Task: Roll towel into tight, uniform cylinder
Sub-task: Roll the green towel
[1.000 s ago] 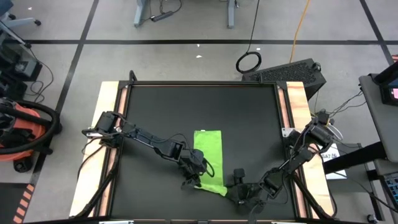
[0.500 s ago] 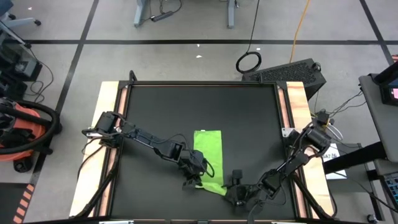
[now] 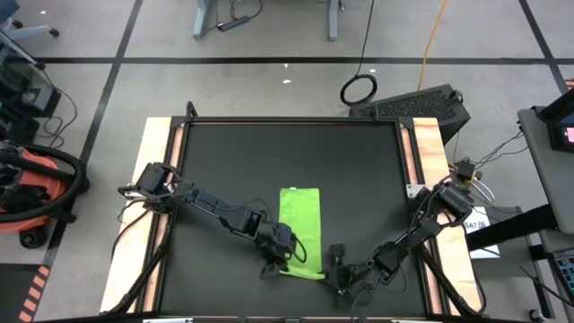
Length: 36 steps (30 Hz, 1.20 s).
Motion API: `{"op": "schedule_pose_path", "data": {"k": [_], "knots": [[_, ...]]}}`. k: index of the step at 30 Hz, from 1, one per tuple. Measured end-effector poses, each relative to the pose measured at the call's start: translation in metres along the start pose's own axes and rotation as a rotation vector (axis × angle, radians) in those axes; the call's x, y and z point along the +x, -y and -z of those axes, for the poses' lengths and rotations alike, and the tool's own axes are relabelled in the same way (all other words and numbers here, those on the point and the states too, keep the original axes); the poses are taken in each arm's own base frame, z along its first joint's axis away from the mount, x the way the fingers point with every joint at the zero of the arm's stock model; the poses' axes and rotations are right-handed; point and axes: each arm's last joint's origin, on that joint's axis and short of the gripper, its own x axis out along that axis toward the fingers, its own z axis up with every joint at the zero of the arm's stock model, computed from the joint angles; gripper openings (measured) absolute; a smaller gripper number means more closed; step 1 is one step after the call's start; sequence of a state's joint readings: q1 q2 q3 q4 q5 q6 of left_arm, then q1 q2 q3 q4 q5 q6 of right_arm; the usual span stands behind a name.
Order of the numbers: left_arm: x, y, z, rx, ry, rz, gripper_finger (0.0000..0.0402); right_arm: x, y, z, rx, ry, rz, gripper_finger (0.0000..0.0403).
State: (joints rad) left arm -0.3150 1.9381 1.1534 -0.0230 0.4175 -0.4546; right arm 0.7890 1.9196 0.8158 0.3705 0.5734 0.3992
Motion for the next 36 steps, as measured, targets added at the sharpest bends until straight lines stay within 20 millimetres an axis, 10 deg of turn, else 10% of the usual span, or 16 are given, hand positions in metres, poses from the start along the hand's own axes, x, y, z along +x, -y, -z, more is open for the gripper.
{"op": "schedule_pose_path", "data": {"k": [22,36], "knots": [[0.007,0.008,0.026,0.027,-0.131,-0.218,0.0016,0.031,0.078,-0.036,0.425,-0.217,-0.413,0.0006],[-0.003,0.011,0.023,0.087,-0.129,-0.227,0.0182,0.031,0.080,-0.030,0.508,-0.296,-0.373,0.0006]]}}
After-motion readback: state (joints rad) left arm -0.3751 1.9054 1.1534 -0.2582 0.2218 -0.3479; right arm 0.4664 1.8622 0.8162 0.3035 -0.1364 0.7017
